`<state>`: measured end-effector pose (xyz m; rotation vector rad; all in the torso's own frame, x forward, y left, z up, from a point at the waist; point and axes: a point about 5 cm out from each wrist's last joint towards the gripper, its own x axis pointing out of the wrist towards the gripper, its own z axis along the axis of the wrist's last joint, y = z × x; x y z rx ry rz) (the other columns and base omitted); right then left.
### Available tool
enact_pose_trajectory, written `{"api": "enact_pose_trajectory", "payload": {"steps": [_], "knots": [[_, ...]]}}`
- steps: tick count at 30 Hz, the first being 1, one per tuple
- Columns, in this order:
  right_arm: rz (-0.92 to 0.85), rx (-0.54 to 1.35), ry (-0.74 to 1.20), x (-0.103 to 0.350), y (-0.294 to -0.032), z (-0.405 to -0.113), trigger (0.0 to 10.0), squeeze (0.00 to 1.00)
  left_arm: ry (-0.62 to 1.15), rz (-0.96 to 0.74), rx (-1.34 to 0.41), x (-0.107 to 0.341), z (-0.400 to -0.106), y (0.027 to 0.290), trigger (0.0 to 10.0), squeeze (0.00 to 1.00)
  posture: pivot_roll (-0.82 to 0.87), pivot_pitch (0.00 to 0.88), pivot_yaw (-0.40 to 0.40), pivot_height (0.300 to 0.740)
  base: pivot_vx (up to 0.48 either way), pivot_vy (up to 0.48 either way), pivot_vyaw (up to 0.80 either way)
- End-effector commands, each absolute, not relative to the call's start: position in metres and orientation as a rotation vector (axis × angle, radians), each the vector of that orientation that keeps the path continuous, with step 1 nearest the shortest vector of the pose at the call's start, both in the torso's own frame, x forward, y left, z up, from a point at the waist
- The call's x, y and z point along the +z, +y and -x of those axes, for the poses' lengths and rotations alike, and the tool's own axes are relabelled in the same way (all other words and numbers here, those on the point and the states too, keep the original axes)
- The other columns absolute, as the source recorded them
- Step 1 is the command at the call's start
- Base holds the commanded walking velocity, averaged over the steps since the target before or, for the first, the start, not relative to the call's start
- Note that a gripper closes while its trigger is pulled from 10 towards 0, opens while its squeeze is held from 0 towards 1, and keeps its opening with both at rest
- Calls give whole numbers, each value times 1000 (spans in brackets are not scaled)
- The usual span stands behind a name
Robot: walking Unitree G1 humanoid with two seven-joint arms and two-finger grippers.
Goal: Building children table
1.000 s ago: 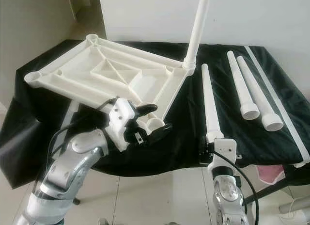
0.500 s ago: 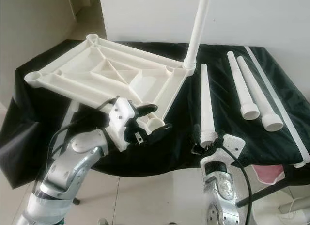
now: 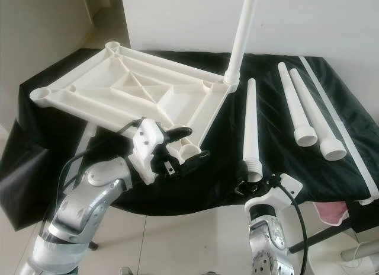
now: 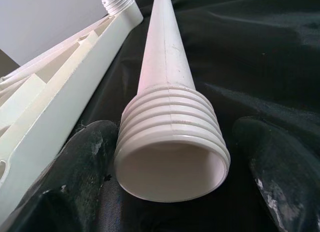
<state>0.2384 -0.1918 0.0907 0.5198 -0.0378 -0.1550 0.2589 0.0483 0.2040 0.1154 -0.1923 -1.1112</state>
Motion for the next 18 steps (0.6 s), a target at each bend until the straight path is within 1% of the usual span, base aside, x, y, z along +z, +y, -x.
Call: {"api": "enact_pose_trajectory", "payload": {"steps": [1,4,5,6,15,18], "knots": [[-529,-150,9,82,-190,-238,10000,0,-208,-119,-1086,209,-259,50,10000,0,-39,68,-27,740,0,0,0],[-513,-134,11,83,-188,-238,10000,0,-208,-119,-1086,209,-259,50,10000,0,-38,68,-26,740,0,0,0],[-511,-127,10,83,-187,-239,8078,0,-208,-118,-1085,209,-259,50,10000,0,-38,66,-27,740,0,0,0],[-503,-126,7,84,-187,-239,0,0,-208,-119,-1086,209,-259,50,10000,0,-39,66,-25,740,0,0,0],[-468,-131,8,84,-187,-240,0,0,-208,-120,-1086,209,-259,50,10000,0,-35,64,-28,740,0,0,0],[-454,-131,3,86,-186,-234,0,0,-210,-120,-1084,210,-259,50,10000,0,-34,61,-29,740,0,0,0]]}}
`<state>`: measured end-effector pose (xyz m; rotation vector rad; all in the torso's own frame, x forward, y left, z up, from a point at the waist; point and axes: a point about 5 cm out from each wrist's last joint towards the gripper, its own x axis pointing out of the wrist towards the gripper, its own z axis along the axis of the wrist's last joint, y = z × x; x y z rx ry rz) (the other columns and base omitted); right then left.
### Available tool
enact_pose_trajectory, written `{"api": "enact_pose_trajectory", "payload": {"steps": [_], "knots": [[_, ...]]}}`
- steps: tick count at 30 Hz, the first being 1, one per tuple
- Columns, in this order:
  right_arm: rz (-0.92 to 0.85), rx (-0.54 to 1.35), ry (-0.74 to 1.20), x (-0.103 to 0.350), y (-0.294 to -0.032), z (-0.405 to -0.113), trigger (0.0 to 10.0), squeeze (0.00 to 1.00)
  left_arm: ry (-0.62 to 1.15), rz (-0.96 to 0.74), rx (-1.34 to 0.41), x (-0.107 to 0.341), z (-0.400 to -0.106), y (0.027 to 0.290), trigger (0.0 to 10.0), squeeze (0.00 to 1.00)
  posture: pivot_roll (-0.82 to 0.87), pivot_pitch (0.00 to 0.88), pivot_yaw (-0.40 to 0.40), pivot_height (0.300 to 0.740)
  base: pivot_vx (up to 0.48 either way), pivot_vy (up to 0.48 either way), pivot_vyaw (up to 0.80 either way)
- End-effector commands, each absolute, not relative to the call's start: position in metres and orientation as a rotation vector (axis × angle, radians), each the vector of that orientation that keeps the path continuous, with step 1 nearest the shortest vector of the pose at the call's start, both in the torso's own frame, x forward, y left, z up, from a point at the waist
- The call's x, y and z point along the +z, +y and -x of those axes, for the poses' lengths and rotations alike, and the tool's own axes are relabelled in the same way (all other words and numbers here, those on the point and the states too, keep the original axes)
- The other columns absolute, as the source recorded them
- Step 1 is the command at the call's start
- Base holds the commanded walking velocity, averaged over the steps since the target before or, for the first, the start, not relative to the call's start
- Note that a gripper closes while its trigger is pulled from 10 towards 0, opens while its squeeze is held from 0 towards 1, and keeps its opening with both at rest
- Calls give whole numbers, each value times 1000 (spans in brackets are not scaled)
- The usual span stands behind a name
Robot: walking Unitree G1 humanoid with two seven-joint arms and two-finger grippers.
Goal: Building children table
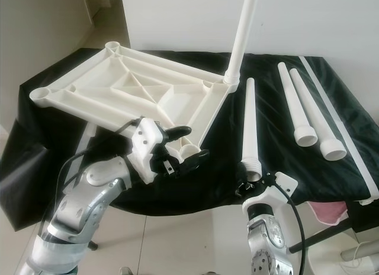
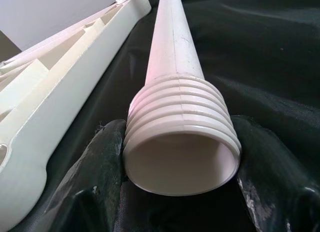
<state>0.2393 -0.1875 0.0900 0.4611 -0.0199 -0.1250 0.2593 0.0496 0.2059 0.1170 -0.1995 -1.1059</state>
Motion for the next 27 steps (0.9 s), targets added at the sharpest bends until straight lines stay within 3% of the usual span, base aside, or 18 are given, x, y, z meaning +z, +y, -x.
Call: {"api": "enact_pose_trajectory", "payload": {"steps": [1,3,4,5,6,11,12,19,20,21,22,27], "knots": [[-454,-131,3,86,-186,-234,0,0,-210,-120,-1084,210,-259,50,10000,0,-34,61,-29,740,0,0,0],[-443,-131,-3,90,-187,-228,0,0,-212,-119,-1086,210,-259,50,10000,0,-37,58,-28,740,0,0,0],[-435,-128,-4,91,-187,-225,1059,0,-212,-119,-1088,210,-259,49,10000,0,-41,58,-26,740,0,0,0],[-435,-128,-4,91,-187,-225,1059,0,-212,-119,-1088,210,-259,49,10000,0,-41,58,-26,740,0,0,0],[-432,-128,-3,91,-187,-224,10000,0,-213,-119,-1090,210,-259,49,10000,0,-43,56,-25,740,0,0,0],[-414,-129,-17,94,-188,-225,10000,0,-214,-119,-1098,210,-259,48,10000,0,-48,54,-22,740,0,0,0],[-398,-128,-54,101,-189,-225,10000,1000,-214,-118,-1102,210,-258,47,10000,0,-48,51,-21,740,0,0,0],[-370,-138,-190,127,-192,-229,10000,1000,-211,-114,-1113,209,-257,45,10000,0,-50,48,-19,740,0,0,0],[-388,-126,-211,132,-191,-230,10000,529,-211,-111,-1117,209,-256,44,10000,0,-49,49,-19,740,0,0,0],[-388,-126,-211,132,-191,-230,10000,529,-211,-111,-1117,209,-256,44,10000,0,-49,49,-19,740,0,0,0],[-410,-116,-233,138,-194,-233,10000,0,-207,-106,-1134,207,-253,40,10000,0,-50,45,-16,740,0,0,0],[-389,-141,-180,145,-202,-247,10000,0,-185,-96,-1168,202,-246,33,10000,0,-54,41,-12,740,0,0,0]]}}
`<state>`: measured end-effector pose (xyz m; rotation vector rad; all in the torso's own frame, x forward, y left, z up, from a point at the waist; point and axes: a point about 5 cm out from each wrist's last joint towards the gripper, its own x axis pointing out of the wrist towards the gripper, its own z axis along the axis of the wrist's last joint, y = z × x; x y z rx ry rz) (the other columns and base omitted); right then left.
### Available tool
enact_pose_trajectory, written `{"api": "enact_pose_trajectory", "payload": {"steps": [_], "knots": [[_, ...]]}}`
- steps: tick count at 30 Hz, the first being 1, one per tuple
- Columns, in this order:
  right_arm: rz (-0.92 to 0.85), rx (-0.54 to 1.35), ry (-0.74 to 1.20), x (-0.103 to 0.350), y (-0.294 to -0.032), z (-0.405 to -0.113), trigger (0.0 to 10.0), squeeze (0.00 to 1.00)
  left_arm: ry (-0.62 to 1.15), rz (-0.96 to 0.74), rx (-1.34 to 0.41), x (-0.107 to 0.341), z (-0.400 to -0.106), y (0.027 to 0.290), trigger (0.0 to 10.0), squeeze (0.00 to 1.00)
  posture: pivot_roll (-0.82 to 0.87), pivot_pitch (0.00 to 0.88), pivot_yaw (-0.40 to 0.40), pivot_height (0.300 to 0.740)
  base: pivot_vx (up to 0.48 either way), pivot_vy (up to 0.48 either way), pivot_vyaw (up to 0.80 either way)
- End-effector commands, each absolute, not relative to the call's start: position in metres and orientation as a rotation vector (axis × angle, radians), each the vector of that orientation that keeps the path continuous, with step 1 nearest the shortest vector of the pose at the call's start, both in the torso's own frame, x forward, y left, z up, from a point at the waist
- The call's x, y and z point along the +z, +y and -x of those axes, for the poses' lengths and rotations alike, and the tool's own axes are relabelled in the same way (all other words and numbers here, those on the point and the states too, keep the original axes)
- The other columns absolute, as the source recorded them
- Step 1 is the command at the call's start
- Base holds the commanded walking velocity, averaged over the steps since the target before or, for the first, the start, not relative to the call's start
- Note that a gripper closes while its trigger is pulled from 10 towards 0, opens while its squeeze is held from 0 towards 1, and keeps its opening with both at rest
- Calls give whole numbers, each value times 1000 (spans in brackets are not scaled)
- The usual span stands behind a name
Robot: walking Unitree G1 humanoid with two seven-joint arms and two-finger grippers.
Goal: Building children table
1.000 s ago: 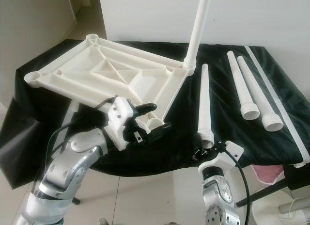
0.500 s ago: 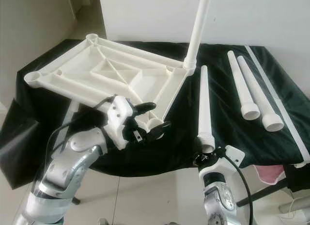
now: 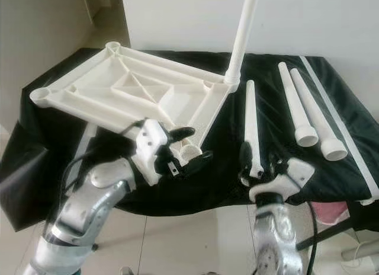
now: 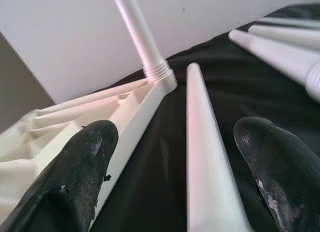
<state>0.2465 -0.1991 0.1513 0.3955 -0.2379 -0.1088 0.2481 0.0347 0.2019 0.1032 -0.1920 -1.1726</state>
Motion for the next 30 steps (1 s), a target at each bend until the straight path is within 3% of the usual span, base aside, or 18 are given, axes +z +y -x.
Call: {"api": "enact_pose_trajectory", "payload": {"steps": [1,5,11,20,25,30], "knots": [[-389,-141,-180,145,-202,-247,10000,0,-185,-96,-1168,202,-246,33,10000,0,-54,41,-12,740,0,0,0],[-347,-156,-146,145,-204,-253,10000,0,-173,-95,-1174,200,-245,31,10000,0,-53,43,-11,740,0,0,0],[-332,-151,-5,156,-208,-290,10000,0,-102,-161,-1253,193,-242,27,10000,0,-33,84,-9,740,0,0,0],[-296,-193,108,164,-210,-305,10000,0,-115,-139,-1251,203,-243,23,10000,0,-24,101,-1,740,0,0,0],[-172,-229,158,169,-211,-311,10000,0,-124,-116,-1248,209,-243,24,10000,0,-14,114,-1,740,0,0,0],[-190,-268,224,165,-213,-314,10000,0,-131,-94,-1245,213,-244,25,10000,0,-13,117,-1,740,0,0,0]]}}
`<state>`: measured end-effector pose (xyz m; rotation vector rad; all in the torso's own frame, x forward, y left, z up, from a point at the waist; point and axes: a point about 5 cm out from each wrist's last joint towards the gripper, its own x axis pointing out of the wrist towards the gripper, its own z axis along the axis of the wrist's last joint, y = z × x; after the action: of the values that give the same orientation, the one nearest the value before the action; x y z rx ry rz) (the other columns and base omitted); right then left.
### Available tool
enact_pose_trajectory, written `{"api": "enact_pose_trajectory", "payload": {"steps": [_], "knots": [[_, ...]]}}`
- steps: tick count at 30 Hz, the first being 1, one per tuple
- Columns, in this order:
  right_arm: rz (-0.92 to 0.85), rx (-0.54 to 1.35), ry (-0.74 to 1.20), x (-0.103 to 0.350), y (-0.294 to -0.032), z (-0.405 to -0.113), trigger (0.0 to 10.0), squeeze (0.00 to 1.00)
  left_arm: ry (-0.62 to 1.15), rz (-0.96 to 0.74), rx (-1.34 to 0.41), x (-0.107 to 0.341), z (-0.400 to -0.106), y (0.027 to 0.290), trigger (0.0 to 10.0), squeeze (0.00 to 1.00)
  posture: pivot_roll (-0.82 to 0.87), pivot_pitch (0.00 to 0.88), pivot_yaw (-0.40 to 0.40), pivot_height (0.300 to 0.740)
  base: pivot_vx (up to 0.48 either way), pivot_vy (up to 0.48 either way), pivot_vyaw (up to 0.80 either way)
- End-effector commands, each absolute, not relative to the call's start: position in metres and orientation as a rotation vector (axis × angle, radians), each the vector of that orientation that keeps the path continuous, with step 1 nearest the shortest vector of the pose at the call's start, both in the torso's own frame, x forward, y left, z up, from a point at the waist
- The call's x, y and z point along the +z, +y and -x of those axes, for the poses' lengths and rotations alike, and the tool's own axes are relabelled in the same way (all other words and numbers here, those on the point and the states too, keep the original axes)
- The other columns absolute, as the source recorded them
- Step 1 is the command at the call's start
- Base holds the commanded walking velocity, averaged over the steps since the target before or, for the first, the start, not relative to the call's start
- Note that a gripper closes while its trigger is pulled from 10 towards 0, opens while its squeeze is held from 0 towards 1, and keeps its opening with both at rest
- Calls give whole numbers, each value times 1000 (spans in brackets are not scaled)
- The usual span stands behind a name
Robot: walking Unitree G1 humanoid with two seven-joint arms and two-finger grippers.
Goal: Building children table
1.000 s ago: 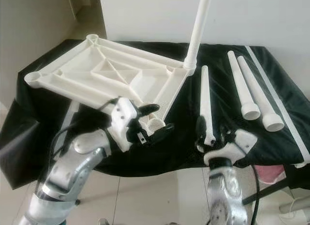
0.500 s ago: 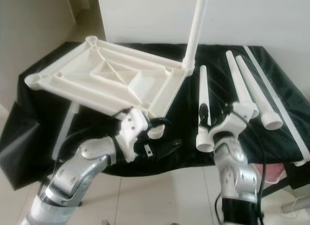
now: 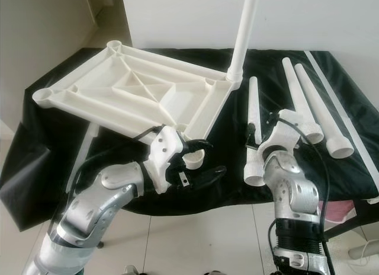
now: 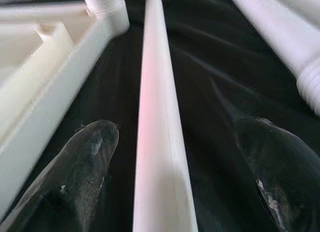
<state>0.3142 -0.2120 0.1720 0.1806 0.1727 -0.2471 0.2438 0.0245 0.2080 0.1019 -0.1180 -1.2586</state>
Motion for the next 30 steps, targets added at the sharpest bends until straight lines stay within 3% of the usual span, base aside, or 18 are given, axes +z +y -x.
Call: {"api": "enact_pose_trajectory", "payload": {"steps": [1,20,30], "knots": [[-199,-282,249,164,-213,-315,10000,0,-131,-86,-1244,214,-245,24,10000,0,-14,117,1,740,0,0,0],[-190,-202,376,161,-197,-323,10000,0,-119,-34,-1226,214,-240,20,10000,0,-28,137,-17,740,0,0,0],[-232,-130,595,166,-195,-331,10000,0,-113,17,-1204,216,-239,19,10000,0,-35,131,-29,740,0,0,0]]}}
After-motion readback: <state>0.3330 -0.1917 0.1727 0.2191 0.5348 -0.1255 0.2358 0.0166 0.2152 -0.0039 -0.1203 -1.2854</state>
